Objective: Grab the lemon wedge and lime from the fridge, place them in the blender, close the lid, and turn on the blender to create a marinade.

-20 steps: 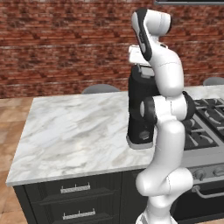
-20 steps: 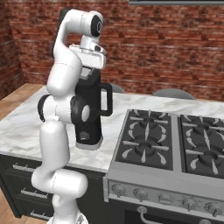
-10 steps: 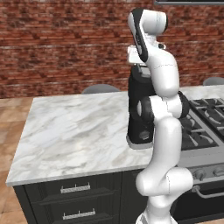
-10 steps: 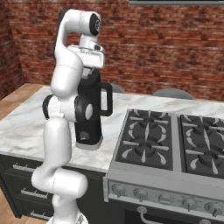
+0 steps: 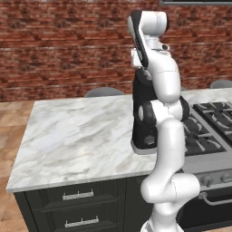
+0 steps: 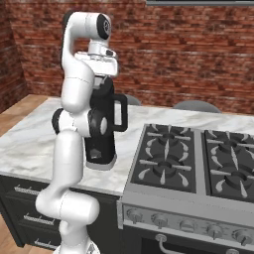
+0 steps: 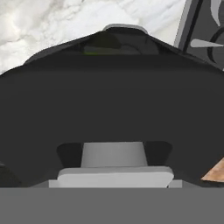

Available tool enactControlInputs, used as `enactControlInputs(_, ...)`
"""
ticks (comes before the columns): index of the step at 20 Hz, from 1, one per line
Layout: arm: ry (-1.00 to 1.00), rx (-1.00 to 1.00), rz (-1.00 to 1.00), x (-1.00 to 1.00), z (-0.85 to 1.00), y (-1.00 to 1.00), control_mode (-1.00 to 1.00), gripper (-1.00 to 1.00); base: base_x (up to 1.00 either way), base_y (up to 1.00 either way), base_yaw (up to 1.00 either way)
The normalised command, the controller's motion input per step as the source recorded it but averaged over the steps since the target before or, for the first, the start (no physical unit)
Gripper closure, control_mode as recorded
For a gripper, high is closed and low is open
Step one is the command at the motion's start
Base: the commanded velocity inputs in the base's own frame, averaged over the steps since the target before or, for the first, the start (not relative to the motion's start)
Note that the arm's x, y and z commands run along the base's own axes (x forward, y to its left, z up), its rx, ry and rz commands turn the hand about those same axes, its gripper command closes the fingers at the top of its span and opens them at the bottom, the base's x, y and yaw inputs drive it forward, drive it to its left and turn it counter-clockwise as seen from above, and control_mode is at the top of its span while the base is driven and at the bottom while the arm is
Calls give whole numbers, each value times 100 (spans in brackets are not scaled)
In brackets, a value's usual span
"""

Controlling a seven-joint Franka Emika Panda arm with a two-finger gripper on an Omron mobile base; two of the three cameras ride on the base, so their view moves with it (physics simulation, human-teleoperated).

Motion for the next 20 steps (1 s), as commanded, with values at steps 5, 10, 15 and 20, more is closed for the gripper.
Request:
enactControlInputs(5, 10, -14, 3, -32, -18, 1, -100, 100, 0, 0, 0)
enactControlInputs(10, 1, -16, 0, -49, -26, 14, -100, 100, 0, 0, 0)
enactControlInputs(15, 3, 0, 0, 0, 0, 0, -100, 100, 0, 0, 0)
enactControlInputs(20, 0, 0, 0, 0, 0, 0, -100, 100, 0, 0, 0)
